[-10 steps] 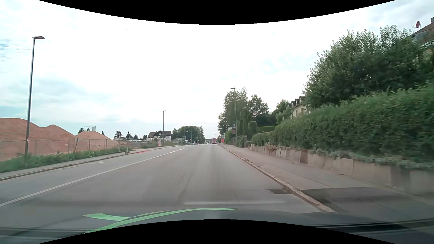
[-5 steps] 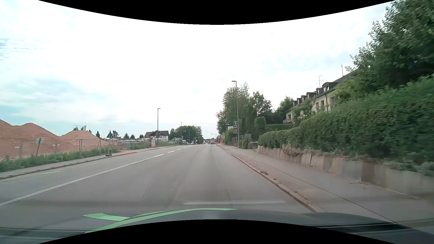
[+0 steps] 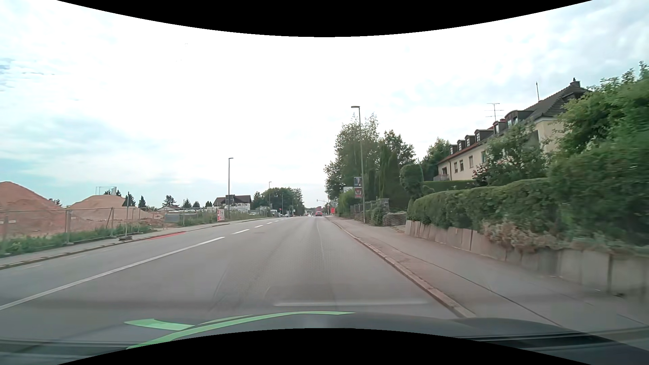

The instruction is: Follow the waypoints while adhering to traffic rules and regulations

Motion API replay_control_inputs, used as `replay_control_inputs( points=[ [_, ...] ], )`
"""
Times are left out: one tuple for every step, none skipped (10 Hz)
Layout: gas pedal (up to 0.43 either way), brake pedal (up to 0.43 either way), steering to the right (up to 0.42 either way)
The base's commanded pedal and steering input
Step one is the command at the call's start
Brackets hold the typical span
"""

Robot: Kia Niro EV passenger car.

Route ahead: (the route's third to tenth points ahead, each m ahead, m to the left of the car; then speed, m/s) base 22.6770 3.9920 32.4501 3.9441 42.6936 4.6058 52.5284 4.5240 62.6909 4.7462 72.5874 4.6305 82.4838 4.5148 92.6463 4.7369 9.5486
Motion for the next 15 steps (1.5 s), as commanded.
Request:
replay_control_inputs(
  points=[
    [0.098, 0.0, -0.007],
    [0.098, 0.0, -0.007],
    [0.098, 0.0, -0.007],
    [0.098, 0.0, -0.007],
    [0.098, 0.0, -0.007],
    [0.098, 0.0, -0.007],
    [0.098, 0.0, -0.007],
    [0.079, 0.0, -0.007],
    [0.067, 0.0, -0.007],
    [0.047, 0.0, -0.007],
    [0.028, 0.0, -0.007],
    [0.008, 0.0, -0.007],
    [0.0, 0.0, -0.007],
    [0.0, 0.0, -0.007],
    [0.0, 0.0, -0.007]
  ],
)
